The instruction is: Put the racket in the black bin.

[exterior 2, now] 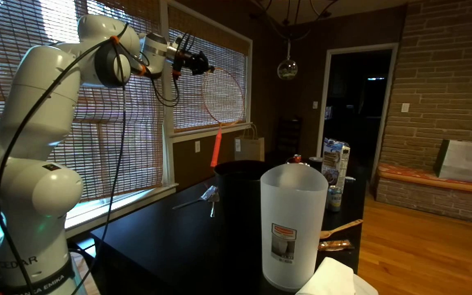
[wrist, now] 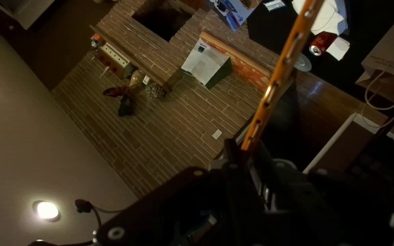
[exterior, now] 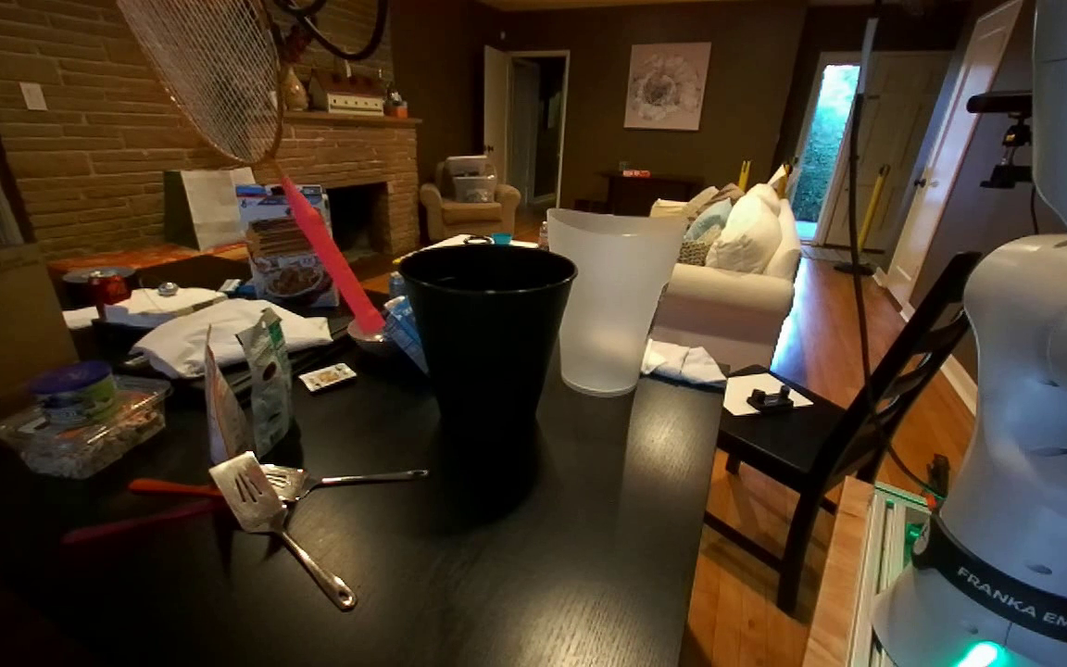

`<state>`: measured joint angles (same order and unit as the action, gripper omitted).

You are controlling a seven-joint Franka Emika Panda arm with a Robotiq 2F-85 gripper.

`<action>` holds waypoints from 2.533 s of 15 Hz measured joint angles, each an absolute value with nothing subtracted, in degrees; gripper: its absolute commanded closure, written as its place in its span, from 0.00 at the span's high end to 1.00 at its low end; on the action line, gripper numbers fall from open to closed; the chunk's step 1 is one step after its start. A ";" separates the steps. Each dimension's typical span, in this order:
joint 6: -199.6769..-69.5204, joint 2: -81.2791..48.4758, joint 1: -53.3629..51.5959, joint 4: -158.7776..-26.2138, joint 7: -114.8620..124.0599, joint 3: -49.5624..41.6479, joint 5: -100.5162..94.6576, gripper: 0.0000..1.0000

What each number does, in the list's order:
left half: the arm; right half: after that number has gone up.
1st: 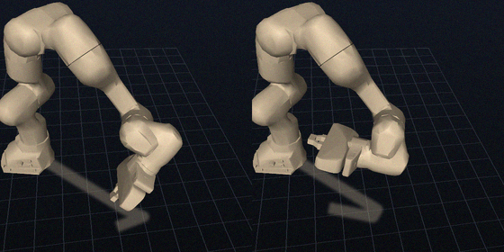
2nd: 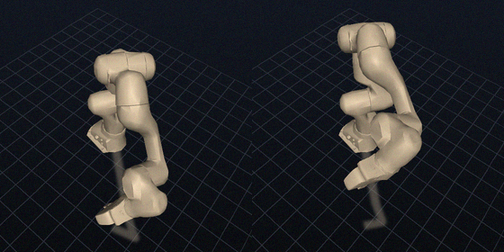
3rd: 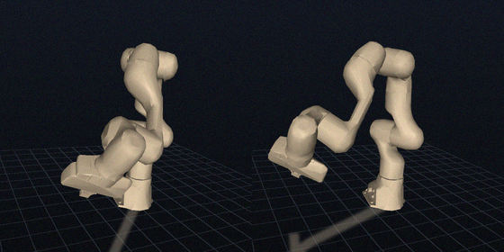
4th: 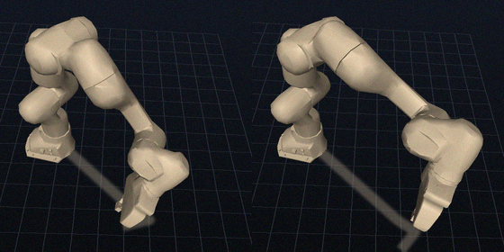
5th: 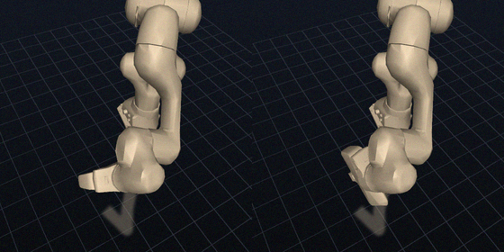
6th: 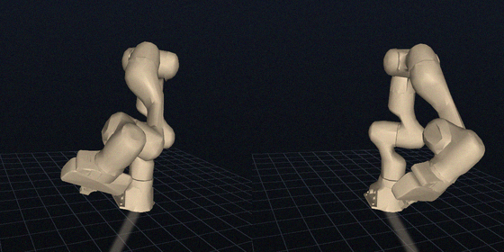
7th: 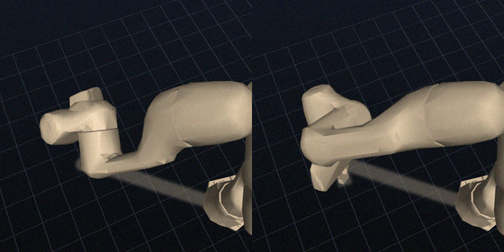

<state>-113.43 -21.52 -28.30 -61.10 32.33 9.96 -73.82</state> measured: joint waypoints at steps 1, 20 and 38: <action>-113.43 -21.68 -28.32 -60.33 31.80 9.83 -74.08 0.03; -112.28 -22.55 -27.27 -49.87 22.58 4.73 -75.64 0.03; -117.78 -20.49 -24.15 -56.86 27.07 1.96 -75.97 0.03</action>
<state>-117.78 -20.49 -24.15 -56.86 27.07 1.96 -75.97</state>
